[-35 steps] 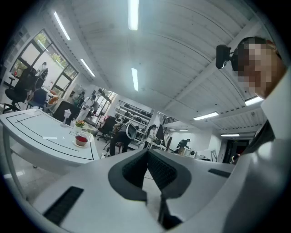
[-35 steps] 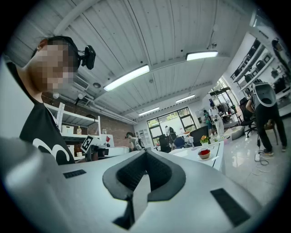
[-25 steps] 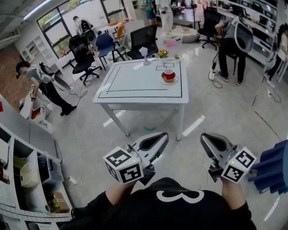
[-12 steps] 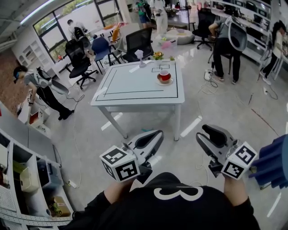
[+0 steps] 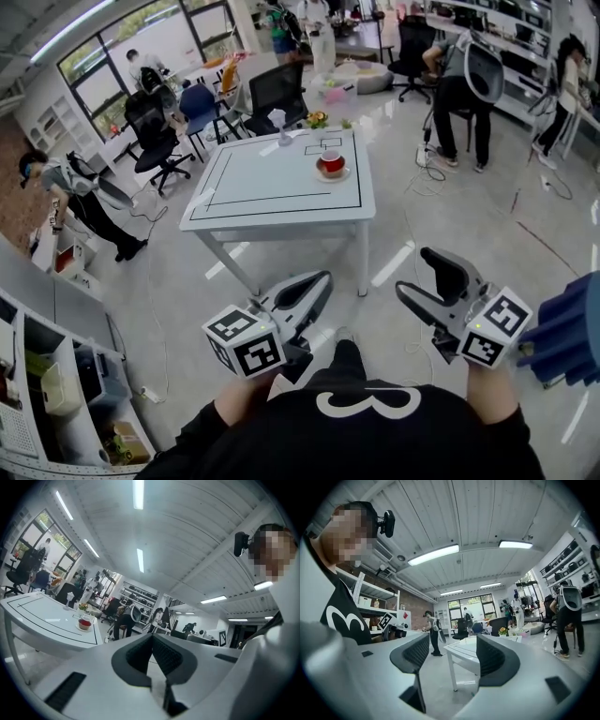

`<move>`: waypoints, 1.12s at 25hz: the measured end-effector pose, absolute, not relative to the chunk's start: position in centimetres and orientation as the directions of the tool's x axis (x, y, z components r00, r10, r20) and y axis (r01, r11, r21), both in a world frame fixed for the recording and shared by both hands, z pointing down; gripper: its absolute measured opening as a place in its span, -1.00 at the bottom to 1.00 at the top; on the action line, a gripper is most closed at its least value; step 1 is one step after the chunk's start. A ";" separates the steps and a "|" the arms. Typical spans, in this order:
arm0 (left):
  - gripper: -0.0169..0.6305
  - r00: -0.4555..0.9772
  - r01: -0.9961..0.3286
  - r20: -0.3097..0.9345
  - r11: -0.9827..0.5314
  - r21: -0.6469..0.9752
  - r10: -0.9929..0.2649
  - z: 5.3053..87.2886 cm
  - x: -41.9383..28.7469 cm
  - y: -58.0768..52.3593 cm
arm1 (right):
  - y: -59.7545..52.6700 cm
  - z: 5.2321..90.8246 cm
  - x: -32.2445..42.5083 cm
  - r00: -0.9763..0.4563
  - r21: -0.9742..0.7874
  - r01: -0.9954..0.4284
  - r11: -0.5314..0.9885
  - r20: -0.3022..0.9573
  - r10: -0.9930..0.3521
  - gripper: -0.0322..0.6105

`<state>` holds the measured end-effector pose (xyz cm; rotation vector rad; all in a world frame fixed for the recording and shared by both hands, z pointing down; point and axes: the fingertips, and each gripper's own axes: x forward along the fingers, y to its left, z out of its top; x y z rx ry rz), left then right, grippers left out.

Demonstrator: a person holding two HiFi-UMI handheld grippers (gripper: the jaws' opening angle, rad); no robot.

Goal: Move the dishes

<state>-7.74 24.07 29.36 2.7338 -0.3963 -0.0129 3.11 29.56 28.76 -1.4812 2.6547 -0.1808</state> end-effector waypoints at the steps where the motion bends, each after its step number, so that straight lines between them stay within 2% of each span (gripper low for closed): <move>1: -0.94 0.962 -0.267 0.045 -0.889 0.372 -0.270 29.7 -7.5 23.6 | 29.1 29.1 3.4 -0.519 -0.155 -0.842 0.516 -0.021 -0.854 0.04; 6: -0.94 0.963 -0.260 0.039 -0.876 0.406 -0.267 30.6 -6.5 20.1 | 25.7 30.7 4.7 -0.503 -0.186 -0.850 0.492 0.013 -0.864 0.13; 19: -0.94 0.956 -0.289 0.098 -0.829 0.478 -0.277 33.9 -2.4 2.3 | 7.8 35.8 10.2 -0.456 -0.304 -0.864 0.401 0.135 -0.880 0.14; 28: -0.94 0.941 -0.339 0.173 -0.823 0.456 -0.292 36.3 -3.0 -8.1 | -2.6 37.5 11.0 -0.443 -0.336 -0.870 0.360 0.214 -0.870 0.10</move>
